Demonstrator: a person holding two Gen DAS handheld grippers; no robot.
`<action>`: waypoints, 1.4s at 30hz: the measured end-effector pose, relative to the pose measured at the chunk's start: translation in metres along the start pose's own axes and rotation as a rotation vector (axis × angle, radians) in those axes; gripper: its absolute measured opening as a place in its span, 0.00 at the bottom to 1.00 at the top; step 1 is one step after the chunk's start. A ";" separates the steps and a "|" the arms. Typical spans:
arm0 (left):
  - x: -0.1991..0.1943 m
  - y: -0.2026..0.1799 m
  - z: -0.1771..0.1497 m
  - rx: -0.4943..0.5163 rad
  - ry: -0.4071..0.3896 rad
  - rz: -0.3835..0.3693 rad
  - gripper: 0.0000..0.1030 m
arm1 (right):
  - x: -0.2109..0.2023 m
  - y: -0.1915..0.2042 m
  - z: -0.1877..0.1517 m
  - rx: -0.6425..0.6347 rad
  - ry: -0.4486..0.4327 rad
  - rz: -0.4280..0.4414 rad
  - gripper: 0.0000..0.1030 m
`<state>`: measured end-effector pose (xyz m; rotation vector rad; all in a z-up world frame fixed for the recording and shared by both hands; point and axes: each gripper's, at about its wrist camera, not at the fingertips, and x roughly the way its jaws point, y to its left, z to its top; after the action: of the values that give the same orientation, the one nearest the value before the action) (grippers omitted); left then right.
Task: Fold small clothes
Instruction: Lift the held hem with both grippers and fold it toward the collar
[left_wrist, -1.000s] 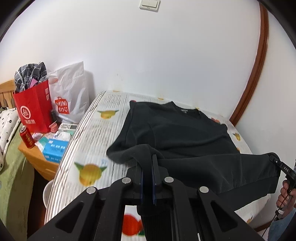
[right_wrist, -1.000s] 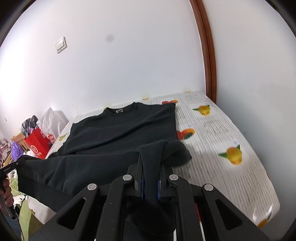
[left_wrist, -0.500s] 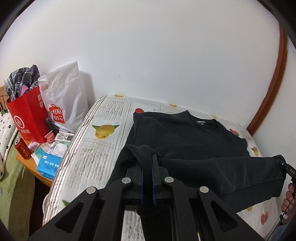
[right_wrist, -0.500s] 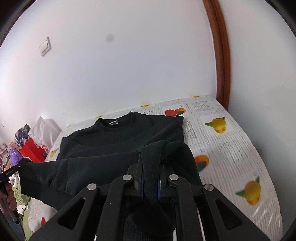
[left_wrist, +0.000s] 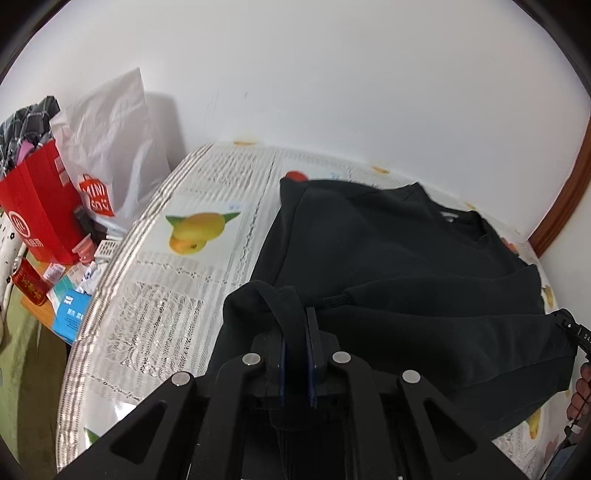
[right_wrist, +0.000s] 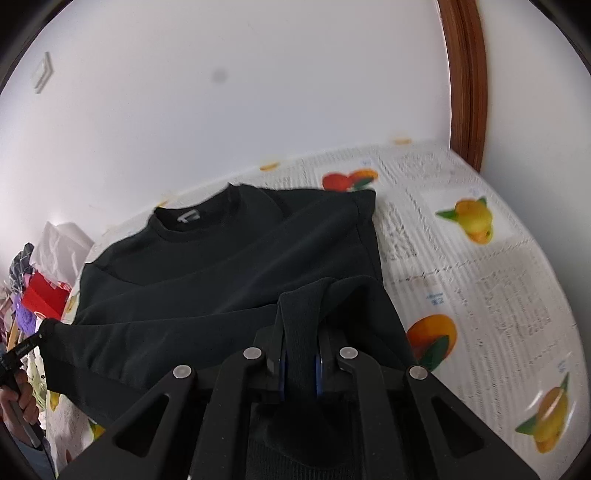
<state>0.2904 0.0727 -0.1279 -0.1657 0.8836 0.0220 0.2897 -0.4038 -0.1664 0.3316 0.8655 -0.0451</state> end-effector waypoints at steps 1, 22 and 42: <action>0.003 0.000 -0.001 0.001 0.004 0.002 0.10 | 0.005 -0.002 0.000 0.005 0.009 -0.001 0.11; -0.035 0.043 -0.041 0.010 0.026 -0.016 0.46 | -0.067 -0.048 -0.055 0.014 0.002 -0.115 0.47; 0.005 0.047 -0.054 0.008 0.087 -0.047 0.32 | -0.012 -0.058 -0.060 0.100 0.085 0.020 0.27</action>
<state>0.2481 0.1103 -0.1717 -0.1809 0.9658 -0.0331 0.2276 -0.4415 -0.2086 0.4385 0.9461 -0.0563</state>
